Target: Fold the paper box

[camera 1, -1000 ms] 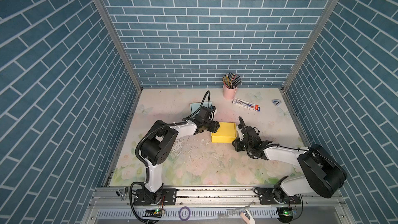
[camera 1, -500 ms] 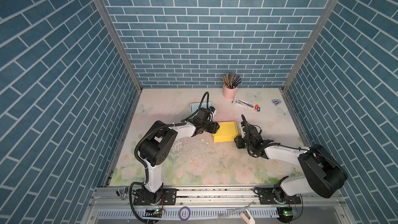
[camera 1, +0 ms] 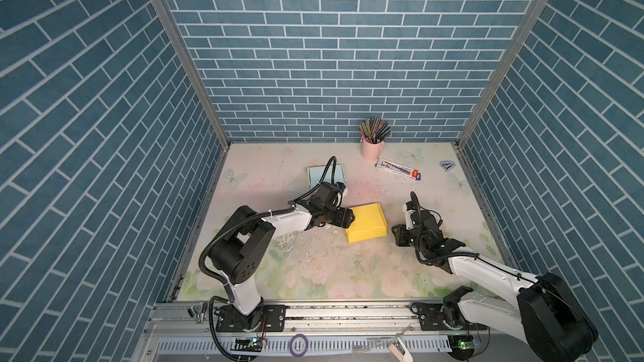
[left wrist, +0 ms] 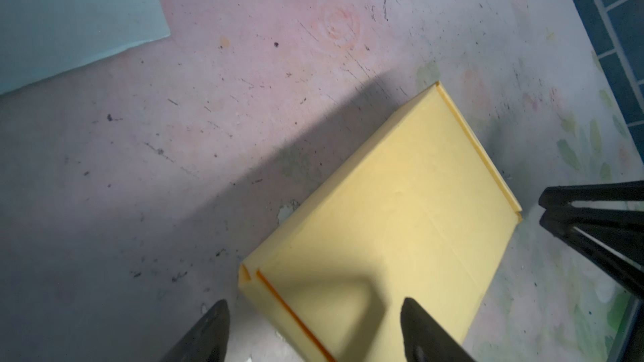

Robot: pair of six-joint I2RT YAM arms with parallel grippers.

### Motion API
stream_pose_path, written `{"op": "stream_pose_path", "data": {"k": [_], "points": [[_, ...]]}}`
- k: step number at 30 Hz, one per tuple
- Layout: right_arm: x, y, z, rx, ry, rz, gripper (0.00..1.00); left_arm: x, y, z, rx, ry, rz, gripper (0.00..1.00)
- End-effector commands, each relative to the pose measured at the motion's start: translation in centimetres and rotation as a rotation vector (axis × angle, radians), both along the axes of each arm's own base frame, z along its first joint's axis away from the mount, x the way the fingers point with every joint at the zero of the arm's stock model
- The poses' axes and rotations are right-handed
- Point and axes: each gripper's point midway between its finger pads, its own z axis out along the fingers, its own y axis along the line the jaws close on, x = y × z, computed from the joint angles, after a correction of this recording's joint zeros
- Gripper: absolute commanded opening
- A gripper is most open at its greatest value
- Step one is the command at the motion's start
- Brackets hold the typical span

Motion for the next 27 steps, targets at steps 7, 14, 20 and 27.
{"op": "stream_pose_path", "data": {"k": [7,14,20,27], "points": [[-3.2,0.0,-0.3,0.037,0.065,0.058,0.08,2.0,-1.8,3.2,0.047,-0.047,-0.106,0.84],[-2.4,1.9,-1.0,0.079,0.079,0.099,0.00,4.1,-6.3,2.1,-0.010,-0.013,-0.252,0.85],[-1.6,3.3,-1.9,0.094,0.090,0.129,0.00,3.5,-8.5,0.5,-0.077,0.039,-0.327,0.85],[-0.4,3.8,-3.0,0.080,0.087,0.119,0.00,2.0,-9.9,-0.9,-0.129,0.077,-0.387,0.74]]}}
